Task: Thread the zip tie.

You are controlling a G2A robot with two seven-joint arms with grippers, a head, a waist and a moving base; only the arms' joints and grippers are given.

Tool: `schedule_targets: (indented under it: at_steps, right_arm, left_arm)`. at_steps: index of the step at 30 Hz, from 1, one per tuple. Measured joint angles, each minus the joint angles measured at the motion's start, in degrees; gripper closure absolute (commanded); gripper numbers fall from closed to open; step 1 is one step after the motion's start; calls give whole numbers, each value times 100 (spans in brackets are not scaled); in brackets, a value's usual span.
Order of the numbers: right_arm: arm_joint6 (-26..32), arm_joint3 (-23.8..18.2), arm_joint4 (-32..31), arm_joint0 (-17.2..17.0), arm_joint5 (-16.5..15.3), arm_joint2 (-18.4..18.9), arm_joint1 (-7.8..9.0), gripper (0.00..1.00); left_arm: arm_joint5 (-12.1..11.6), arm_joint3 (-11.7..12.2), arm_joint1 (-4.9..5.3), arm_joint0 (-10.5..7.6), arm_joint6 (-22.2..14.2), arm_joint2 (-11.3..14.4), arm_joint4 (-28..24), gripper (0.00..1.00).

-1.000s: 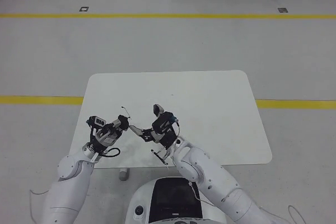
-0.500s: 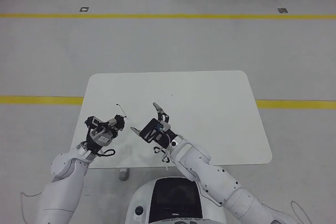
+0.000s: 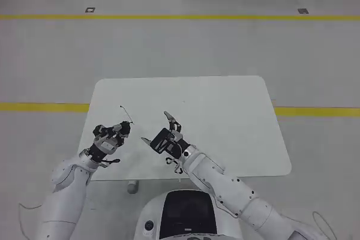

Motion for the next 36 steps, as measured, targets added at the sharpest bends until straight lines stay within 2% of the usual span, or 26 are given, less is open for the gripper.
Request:
schedule_targets:
  at_steps: [2,3,7,10,14,16,21,23,29,36]
  right_arm:
    - [-4,-7,-8,-13,11,7,0,0]
    - [-18,-16,-29,-30,25,18,0,0]
    - [-275,-23,-89,-98,74,72,-15,0]
    - [-462,24,-64,-109,29,89,-34,0]
    - [-586,143,-29,-69,-57,50,-81,0]
    - [-625,219,-3,-31,-87,15,-115,11]
    - [-690,384,28,76,-109,-75,-202,31]
    - [-706,452,26,123,-87,-105,-240,49]
    - [-697,631,-65,231,-26,-185,-334,58]
    - [-752,755,-57,272,-111,-255,-424,69]
  left_arm:
    - [69,6,-6,0,47,25,-74,100]
    - [187,10,-12,-2,93,50,-202,100]
    - [1042,45,2,-22,142,39,-857,100]
    - [1498,115,13,-38,208,39,-1220,100]
    - [1518,229,53,-41,246,226,-1610,100]
    - [1515,275,100,-52,230,355,-1812,100]
    - [1515,300,231,-76,142,586,-2130,100]
    - [1515,298,233,-76,140,588,-2130,100]
    - [1516,298,230,-75,142,584,-2125,100]
    - [1516,299,230,-75,142,585,-2125,100]
